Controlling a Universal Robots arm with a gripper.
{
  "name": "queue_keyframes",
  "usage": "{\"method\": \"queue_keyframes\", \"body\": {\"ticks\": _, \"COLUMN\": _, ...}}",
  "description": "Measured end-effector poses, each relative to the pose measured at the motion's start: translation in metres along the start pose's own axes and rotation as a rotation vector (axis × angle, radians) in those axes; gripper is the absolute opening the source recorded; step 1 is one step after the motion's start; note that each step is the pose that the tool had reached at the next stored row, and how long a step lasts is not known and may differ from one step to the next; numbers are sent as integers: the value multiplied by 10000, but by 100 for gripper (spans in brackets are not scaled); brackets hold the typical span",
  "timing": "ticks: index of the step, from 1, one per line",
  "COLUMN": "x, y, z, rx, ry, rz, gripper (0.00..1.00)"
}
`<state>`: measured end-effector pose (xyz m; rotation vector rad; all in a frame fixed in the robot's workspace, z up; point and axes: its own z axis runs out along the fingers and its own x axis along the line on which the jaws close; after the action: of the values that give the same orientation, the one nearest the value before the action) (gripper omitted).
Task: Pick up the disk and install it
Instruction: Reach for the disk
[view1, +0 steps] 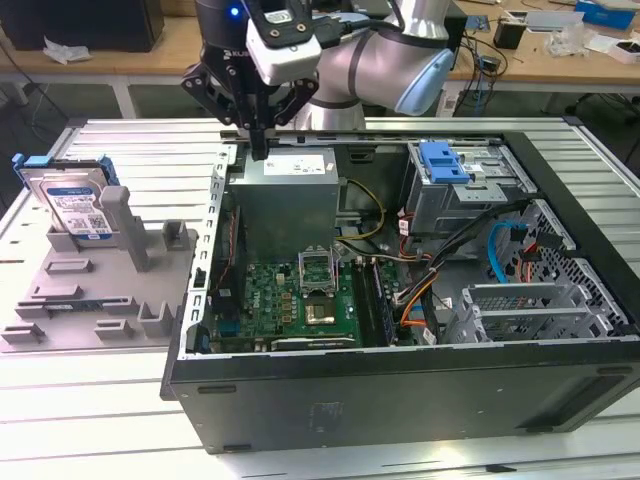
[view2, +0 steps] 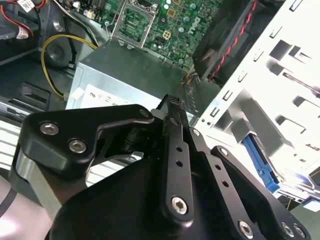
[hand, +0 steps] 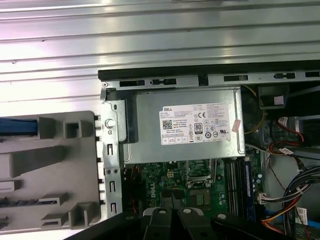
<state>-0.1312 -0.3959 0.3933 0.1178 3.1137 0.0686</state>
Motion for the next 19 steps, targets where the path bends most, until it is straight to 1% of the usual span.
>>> {"method": "queue_keyframes", "body": {"ticks": 6, "x": 130, "y": 52, "z": 0, "rx": -1, "ry": -2, "rz": 15, "gripper": 11}}
{"method": "queue_keyframes", "body": {"ticks": 11, "x": 268, "y": 96, "z": -1, "rx": -2, "ry": -3, "rz": 25, "gripper": 11}}
{"method": "queue_keyframes", "body": {"ticks": 14, "x": 395, "y": 117, "z": -3, "rx": -1, "ry": -3, "rz": 29, "gripper": 11}}
{"method": "queue_keyframes", "body": {"ticks": 15, "x": 483, "y": 126, "z": -5, "rx": -1, "ry": -2, "rz": 30, "gripper": 11}}
{"method": "queue_keyframes", "body": {"ticks": 17, "x": 613, "y": 136, "z": -7, "rx": -1, "ry": -3, "rz": 29, "gripper": 11}}
{"method": "queue_keyframes", "body": {"ticks": 18, "x": 675, "y": 141, "z": -8, "rx": -1, "ry": -3, "rz": 33, "gripper": 11}}
{"method": "queue_keyframes", "body": {"ticks": 19, "x": 717, "y": 144, "z": -9, "rx": -2, "ry": -3, "rz": 30, "gripper": 11}}
